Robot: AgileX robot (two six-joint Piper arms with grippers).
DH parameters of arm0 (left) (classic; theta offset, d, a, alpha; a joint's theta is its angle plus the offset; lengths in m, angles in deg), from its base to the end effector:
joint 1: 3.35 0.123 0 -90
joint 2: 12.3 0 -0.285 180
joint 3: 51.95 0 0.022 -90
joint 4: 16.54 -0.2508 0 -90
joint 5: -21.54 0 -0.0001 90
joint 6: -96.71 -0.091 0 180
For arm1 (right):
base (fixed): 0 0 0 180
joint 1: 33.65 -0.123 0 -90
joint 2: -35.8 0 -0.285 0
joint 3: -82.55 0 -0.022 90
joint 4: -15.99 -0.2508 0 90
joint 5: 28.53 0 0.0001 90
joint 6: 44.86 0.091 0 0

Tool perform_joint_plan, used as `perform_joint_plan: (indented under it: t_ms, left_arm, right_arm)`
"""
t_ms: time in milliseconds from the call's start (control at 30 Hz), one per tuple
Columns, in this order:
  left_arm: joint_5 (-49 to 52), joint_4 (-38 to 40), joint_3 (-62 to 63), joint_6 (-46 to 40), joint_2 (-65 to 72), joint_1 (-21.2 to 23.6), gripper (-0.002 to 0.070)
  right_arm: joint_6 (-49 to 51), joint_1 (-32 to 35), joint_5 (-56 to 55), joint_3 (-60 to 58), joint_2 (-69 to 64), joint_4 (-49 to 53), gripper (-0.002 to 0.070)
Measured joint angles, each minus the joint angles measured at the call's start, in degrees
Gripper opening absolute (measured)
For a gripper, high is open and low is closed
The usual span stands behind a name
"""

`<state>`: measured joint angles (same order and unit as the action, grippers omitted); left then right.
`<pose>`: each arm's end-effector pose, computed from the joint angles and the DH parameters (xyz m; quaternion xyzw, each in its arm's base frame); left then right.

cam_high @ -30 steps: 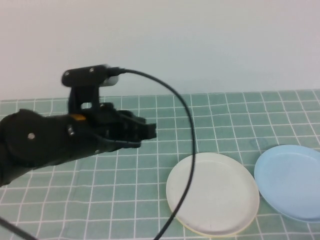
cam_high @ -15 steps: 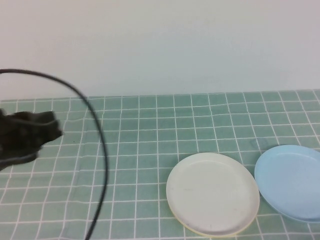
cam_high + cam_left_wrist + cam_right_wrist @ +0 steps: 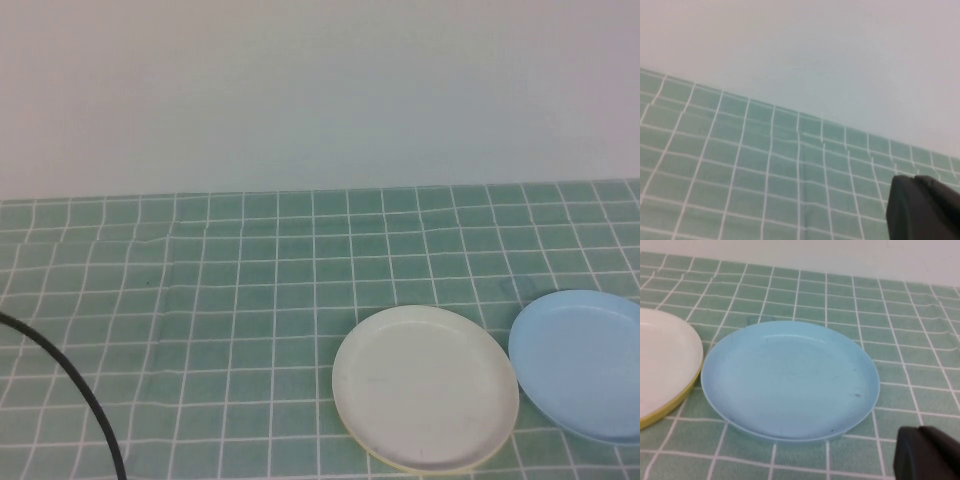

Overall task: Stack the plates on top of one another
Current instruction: Pick up the blue plate

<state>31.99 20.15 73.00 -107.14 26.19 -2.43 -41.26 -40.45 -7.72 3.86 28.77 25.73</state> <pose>0.1172 -0.0080 0.2880 -0.0559 0.7745 -0.1047 0.6214 0.0531 0.0008 0.1730 -0.0678 0.7969 -0.0173 0.6000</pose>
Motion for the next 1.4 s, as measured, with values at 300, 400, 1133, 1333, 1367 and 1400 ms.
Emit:
perform_joint_plan:
  t_ms: [300,400,1133,1333,1367,1400]
  left_arm:
    - [-1.88,0.00,-7.12,0.00,-7.43,0.00,-0.0001]
    - [-2.57,0.00,-9.23,0.00,-12.94,2.11,-0.0001]
    - [-1.40,0.17,-19.71,1.62,-27.57,9.15,-0.0001]
    - [2.15,-25.50,-22.38,30.60,-31.13,9.15,-0.0001]
    - [2.79,-29.52,-22.28,34.07,-31.40,9.15,-0.0001]
    - [4.24,-34.20,-22.15,37.21,-31.32,9.15,-0.0001]
  right_arm:
    - [0.00,0.00,0.00,0.00,0.00,0.00,-0.0002]
    - [0.00,0.00,0.00,0.00,0.00,-0.03,-0.0002]
    - [0.00,0.00,0.00,0.00,0.00,-0.25,-0.0002]
    - [0.00,0.00,0.00,0.00,0.00,-0.25,-0.0002]
    - [0.00,0.00,0.00,0.00,0.00,-0.25,-0.0002]
    - [0.00,0.00,0.00,0.00,0.00,-0.25,-0.0002]
